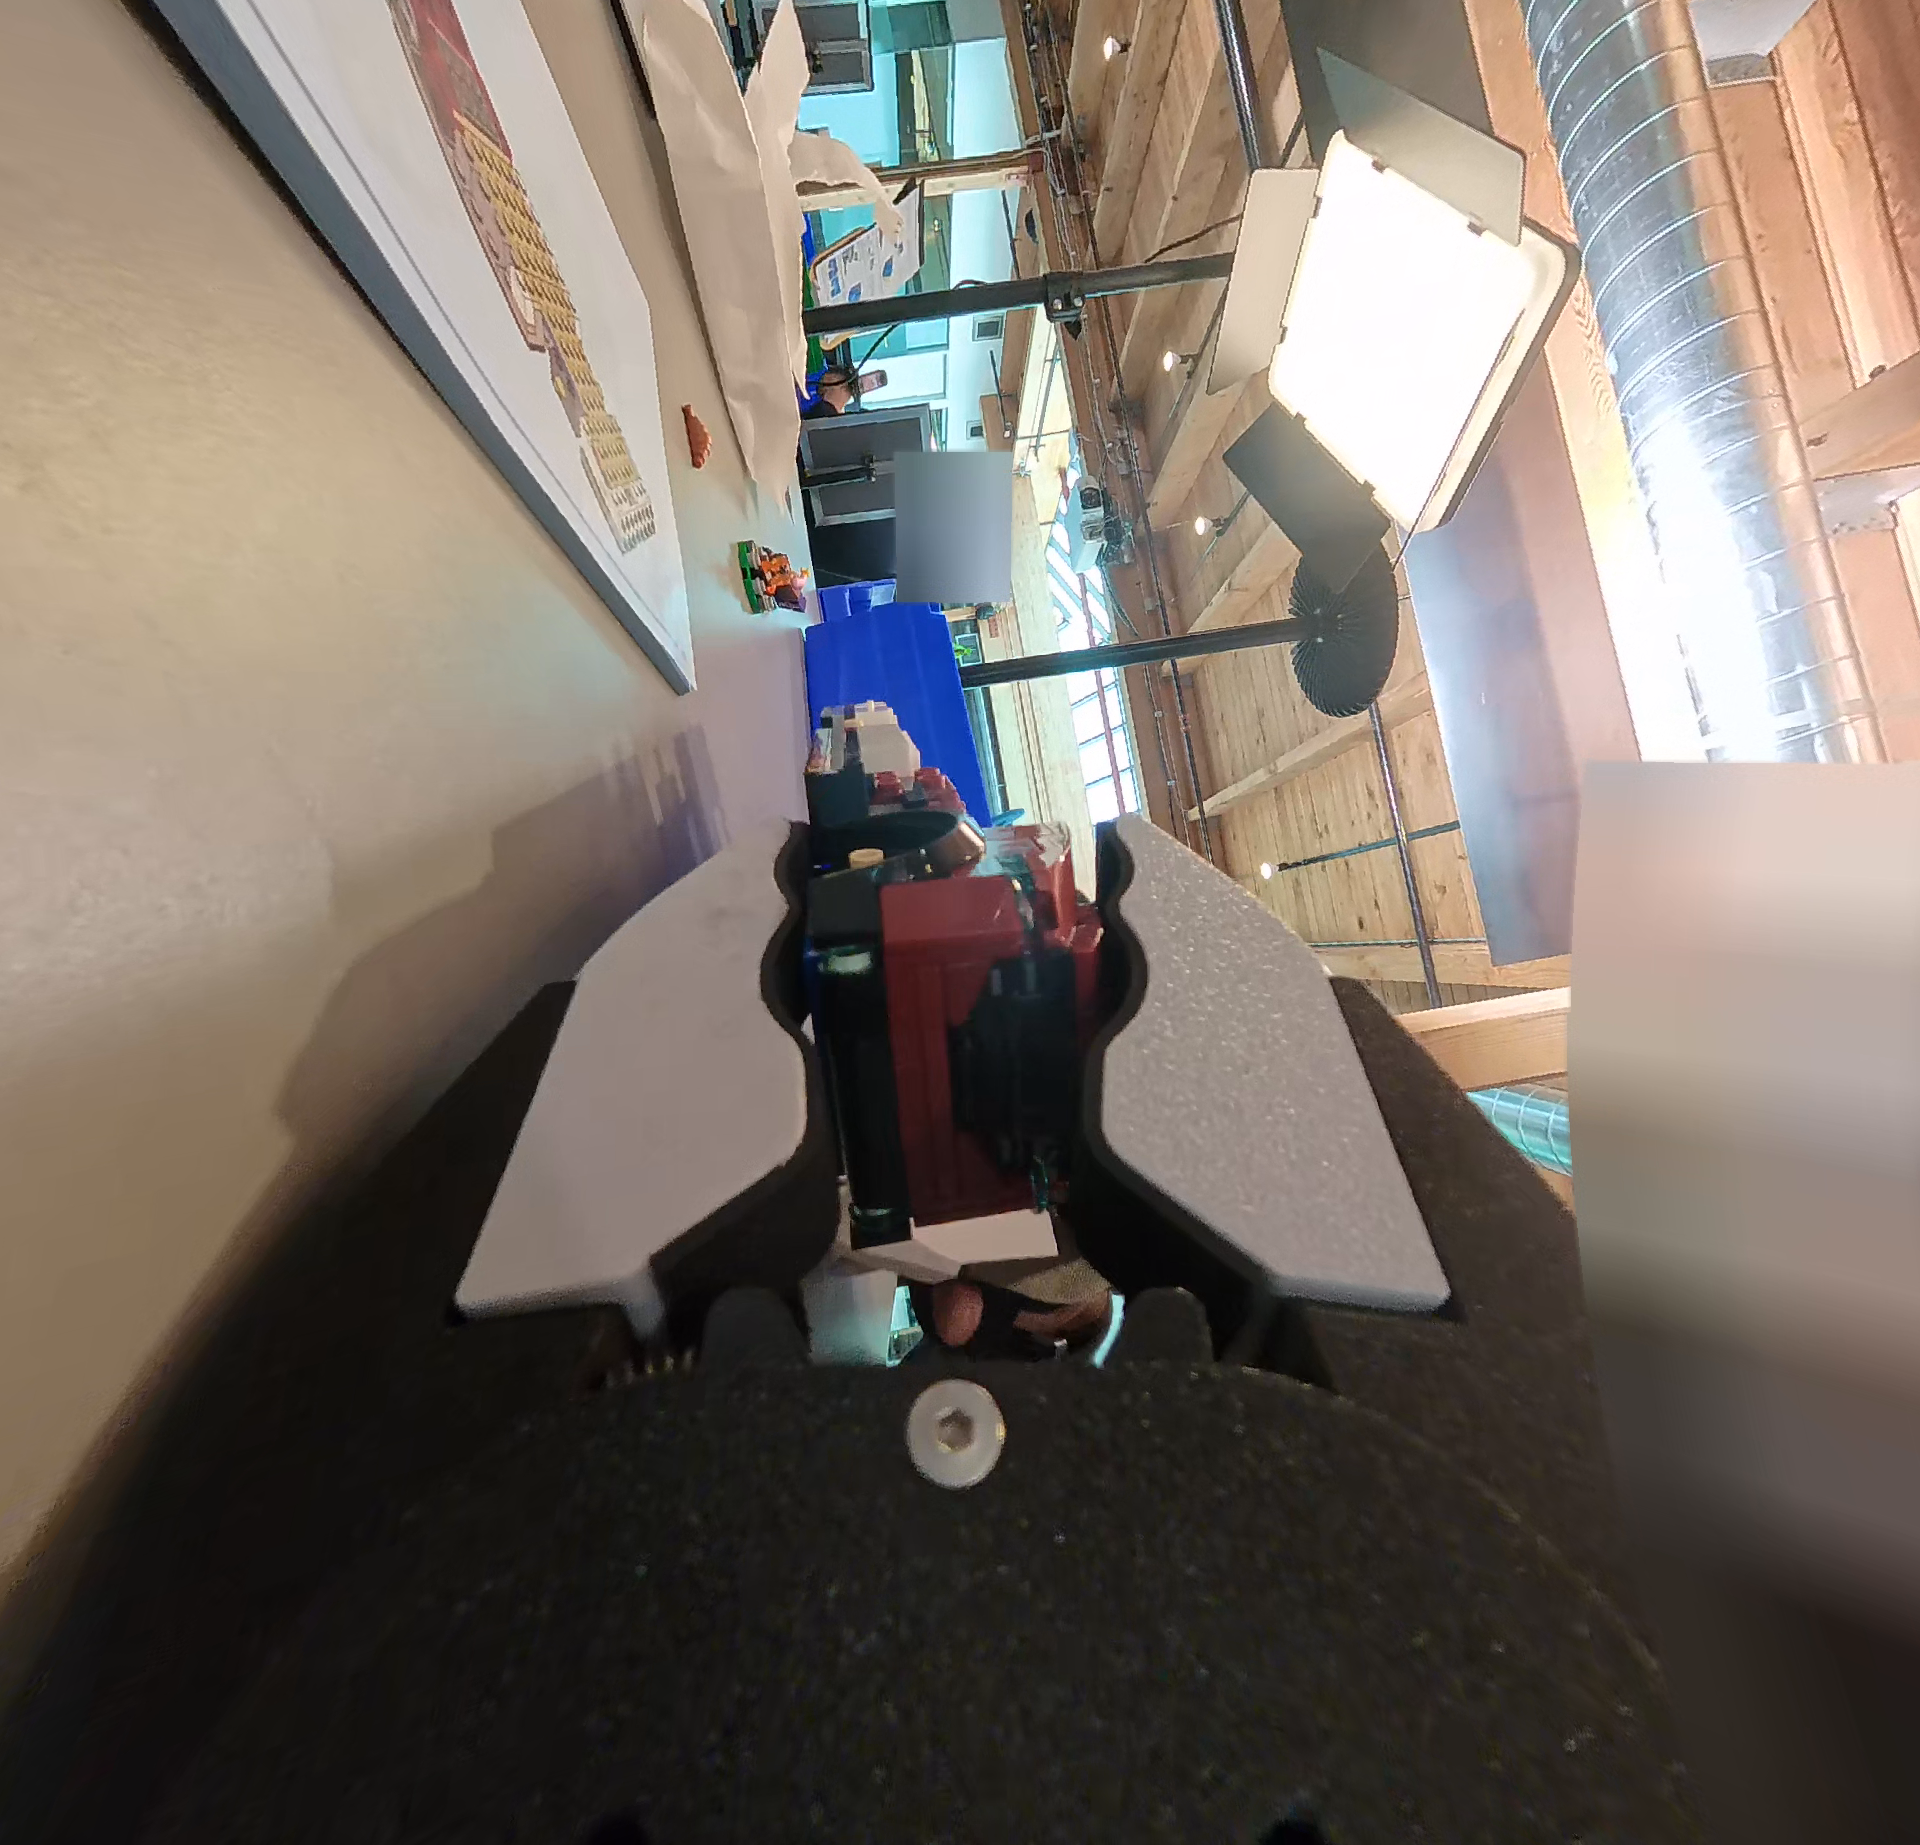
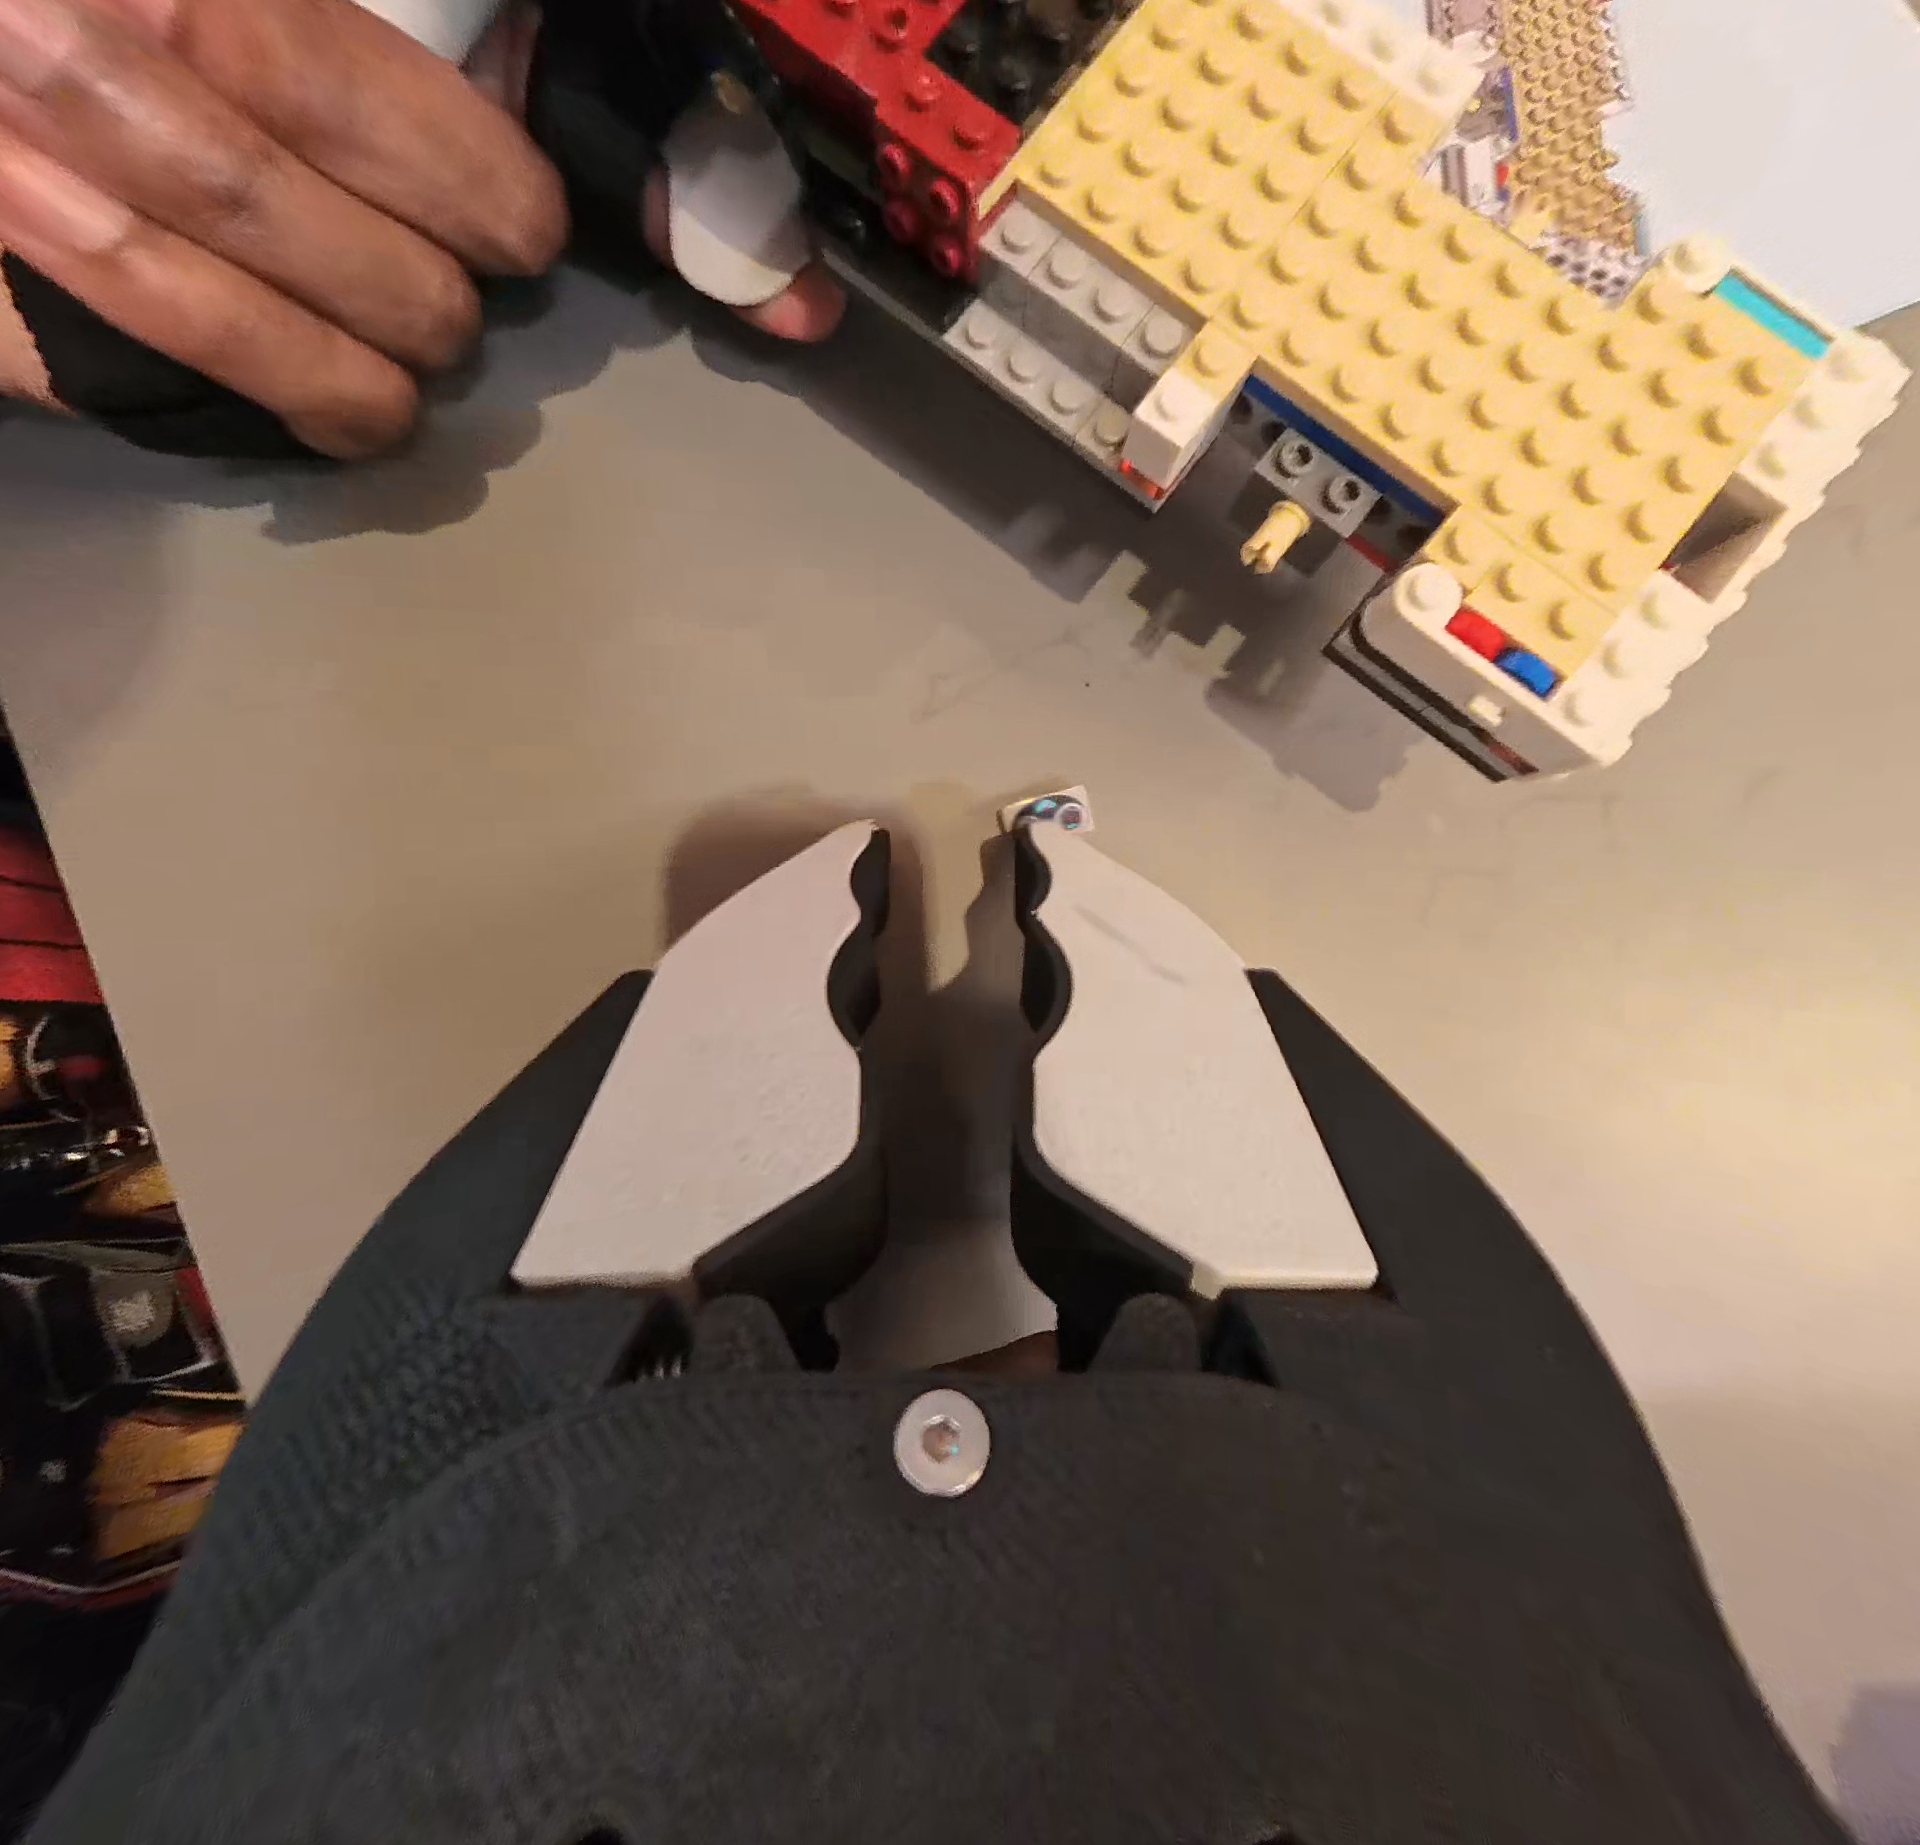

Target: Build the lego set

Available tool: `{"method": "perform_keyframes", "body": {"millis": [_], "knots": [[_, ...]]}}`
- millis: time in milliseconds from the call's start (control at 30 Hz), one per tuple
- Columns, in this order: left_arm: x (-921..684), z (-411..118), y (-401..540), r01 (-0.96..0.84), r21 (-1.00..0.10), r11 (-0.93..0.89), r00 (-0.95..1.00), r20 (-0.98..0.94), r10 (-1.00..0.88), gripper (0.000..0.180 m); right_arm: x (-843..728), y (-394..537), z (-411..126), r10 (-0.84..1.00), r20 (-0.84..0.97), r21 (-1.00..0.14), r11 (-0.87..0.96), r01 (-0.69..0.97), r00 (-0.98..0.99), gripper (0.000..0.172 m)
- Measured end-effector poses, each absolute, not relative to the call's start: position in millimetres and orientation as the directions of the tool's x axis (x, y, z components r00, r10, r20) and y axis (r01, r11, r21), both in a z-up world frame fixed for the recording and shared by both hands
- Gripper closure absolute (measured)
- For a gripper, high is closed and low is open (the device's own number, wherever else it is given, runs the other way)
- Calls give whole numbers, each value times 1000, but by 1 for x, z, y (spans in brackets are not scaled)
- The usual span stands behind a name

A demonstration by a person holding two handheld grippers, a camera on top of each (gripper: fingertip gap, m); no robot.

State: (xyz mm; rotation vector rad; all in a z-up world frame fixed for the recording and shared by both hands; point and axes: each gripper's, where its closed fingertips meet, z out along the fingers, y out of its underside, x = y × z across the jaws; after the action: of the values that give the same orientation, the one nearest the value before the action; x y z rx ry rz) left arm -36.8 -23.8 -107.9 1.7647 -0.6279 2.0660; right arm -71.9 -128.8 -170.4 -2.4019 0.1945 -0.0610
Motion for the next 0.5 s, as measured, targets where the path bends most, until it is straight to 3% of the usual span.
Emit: {"method": "perform_keyframes", "body": {"millis": [233, 500], "knots": [[-38, -108, -27, -556, -101, -825, -161, 987, -12, 128, -56, -129, -166, 25, 14, -704, -710, 27, 1000, 149], [-37, -109, -28, -570, -75, -818, -149, 989, 14, 128, -58, -125, -174, 121, -43, -666, -744, 62, 992, 151]]}}
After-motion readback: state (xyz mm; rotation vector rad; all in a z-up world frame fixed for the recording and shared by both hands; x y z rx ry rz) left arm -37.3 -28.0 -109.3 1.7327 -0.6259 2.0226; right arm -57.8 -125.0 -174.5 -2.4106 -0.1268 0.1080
